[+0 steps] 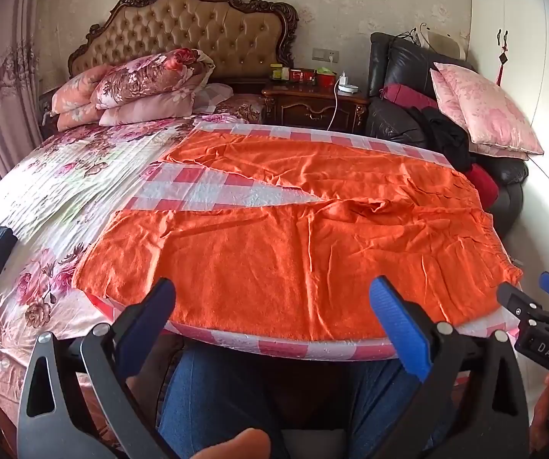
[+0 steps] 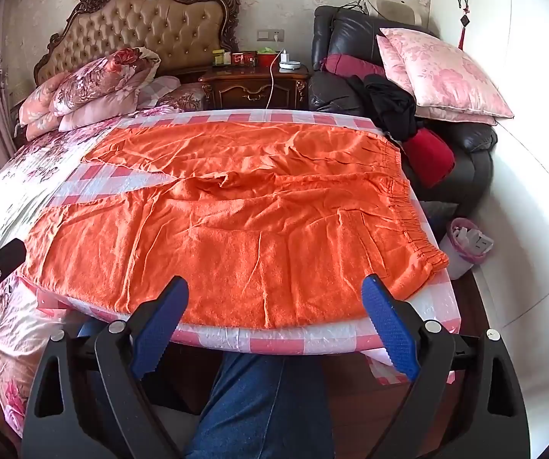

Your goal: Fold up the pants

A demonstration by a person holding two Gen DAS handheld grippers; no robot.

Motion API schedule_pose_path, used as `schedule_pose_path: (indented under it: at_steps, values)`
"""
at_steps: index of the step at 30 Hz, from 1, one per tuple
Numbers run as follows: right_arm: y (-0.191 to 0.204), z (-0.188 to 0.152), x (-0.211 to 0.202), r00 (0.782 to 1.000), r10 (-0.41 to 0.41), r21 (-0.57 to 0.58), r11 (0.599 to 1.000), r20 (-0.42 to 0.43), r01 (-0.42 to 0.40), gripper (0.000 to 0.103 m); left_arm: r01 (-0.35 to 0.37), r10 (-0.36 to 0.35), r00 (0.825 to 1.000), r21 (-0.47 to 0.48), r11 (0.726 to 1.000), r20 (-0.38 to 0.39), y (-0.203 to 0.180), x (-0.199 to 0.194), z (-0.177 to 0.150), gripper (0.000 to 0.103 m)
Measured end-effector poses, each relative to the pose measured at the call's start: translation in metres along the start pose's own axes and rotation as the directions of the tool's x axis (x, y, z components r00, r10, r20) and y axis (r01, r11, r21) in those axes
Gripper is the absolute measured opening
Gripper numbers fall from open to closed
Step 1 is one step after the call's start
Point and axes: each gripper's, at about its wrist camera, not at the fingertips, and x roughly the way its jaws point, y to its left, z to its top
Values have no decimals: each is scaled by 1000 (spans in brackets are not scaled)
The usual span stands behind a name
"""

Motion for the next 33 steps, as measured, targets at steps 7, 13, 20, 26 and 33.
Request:
schedule_pose_path:
  at_steps: [7,13,20,26,33]
  values:
    - [0,0,-1,1000,3,-3,1000,-2,-3,89,0,0,1000,0,1000,2,0,1,-1,101]
    - [0,0,-1,1000,3,-3,1000,-1,-3,89,0,0,1000,0,1000,2,0,0,0,101]
    - [0,-1,-1,1000,2,-2,1000,-1,-2,89,-1,1,1000,-1,1000,2,0,0,0,101]
    - [0,-1,-1,1000,2,-3,1000,-1,-2,89,1,-1,1000,-1,1000,4,0,0,0,101]
    - [1,-1,-1,1000,2,-2,1000,-1,-2,89,1,-1,1000,0,1000,3,0,0,0,101]
